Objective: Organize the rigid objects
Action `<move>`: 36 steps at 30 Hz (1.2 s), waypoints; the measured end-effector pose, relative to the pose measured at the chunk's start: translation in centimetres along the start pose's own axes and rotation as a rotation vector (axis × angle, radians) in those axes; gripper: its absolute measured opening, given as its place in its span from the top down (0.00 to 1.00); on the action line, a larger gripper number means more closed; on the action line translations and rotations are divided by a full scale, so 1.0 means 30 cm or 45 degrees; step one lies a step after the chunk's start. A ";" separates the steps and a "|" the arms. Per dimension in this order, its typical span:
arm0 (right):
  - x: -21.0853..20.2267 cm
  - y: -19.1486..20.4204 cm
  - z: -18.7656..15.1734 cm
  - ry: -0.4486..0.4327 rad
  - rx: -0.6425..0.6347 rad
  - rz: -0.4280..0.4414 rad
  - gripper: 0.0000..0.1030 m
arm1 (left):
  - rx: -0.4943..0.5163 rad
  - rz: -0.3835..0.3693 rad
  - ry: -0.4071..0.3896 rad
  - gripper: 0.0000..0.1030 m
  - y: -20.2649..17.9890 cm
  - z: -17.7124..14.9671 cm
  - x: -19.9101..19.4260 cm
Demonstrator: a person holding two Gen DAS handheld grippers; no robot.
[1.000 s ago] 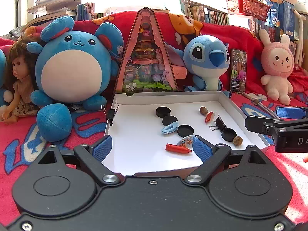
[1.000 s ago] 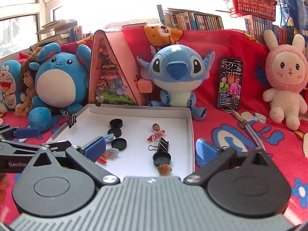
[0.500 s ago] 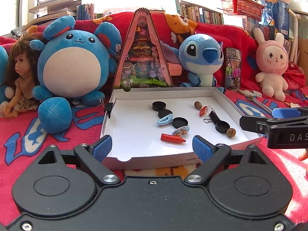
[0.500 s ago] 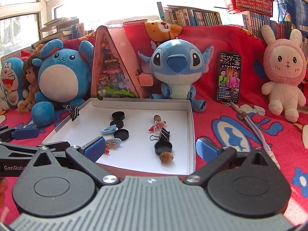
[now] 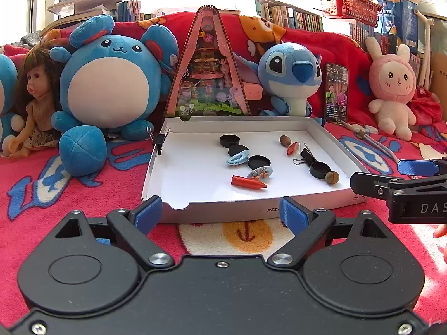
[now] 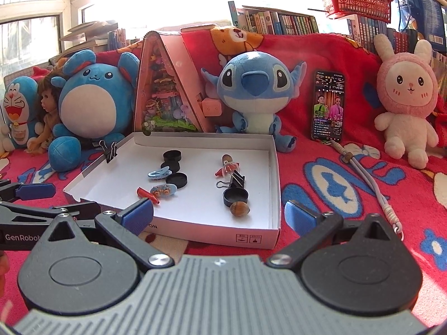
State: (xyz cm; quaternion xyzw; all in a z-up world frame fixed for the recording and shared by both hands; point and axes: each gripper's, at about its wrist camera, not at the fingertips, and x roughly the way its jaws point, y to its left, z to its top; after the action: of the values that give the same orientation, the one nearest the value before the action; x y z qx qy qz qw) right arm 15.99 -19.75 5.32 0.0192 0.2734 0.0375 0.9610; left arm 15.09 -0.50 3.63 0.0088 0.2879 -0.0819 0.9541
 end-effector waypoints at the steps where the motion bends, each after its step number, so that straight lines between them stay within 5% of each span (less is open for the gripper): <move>1: -0.001 0.002 -0.009 0.001 -0.001 -0.004 0.00 | 0.004 0.003 0.001 0.12 -0.001 -0.007 -0.002; 36: 0.068 0.031 -0.181 0.121 0.091 -0.121 0.00 | -0.057 0.169 0.088 0.12 0.004 -0.140 0.062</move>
State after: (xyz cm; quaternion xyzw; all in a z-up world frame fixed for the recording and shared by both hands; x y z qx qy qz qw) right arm 14.80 -18.56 -0.29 0.0387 0.3206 -0.0169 0.9463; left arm 14.33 -0.39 -0.89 0.0095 0.3213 -0.0117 0.9469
